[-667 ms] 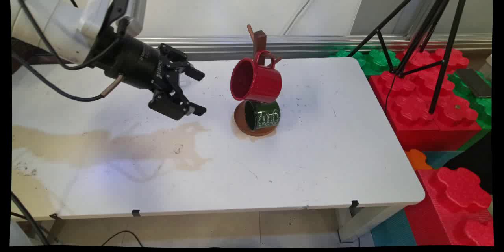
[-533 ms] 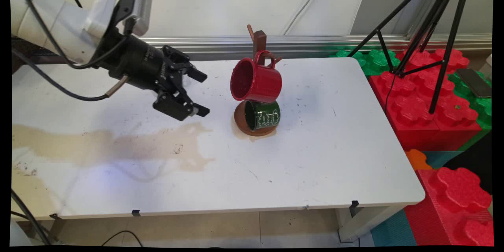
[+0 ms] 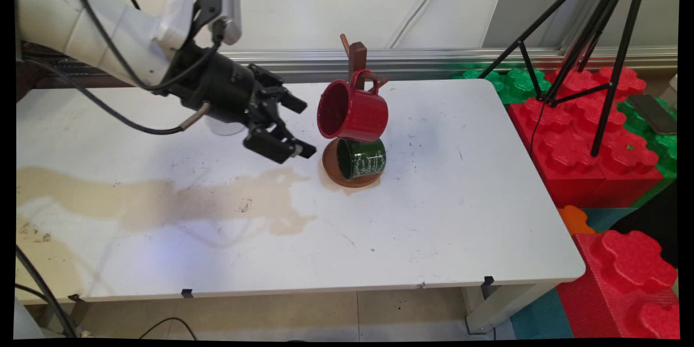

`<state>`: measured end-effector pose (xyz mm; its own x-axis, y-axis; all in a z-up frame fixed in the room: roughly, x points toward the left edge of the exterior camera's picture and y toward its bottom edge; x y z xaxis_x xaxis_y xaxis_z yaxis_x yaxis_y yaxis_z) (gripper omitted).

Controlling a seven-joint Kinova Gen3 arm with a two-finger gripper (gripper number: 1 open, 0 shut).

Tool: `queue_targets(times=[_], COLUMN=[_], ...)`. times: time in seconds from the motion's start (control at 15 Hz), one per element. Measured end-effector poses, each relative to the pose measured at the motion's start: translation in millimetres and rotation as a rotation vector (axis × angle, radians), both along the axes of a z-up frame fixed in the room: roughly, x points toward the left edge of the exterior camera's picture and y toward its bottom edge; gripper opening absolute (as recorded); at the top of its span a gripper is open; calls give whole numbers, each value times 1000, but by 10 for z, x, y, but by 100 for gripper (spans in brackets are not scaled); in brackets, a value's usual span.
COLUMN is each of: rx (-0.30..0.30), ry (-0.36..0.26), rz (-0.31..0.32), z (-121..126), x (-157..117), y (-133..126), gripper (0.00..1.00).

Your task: Pick up the red mug from the rack

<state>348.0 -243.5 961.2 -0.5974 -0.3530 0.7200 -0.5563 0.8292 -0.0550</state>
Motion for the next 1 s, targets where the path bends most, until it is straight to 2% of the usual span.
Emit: queue_targets(times=[0.4,0.53,1.0], rx=[13,15,13], ry=[64,98,186], rz=[98,148,253], z=[-51,-104,-270], x=[-211,-299,-537], y=[-48,-48,-86], gripper=[100,100,100])
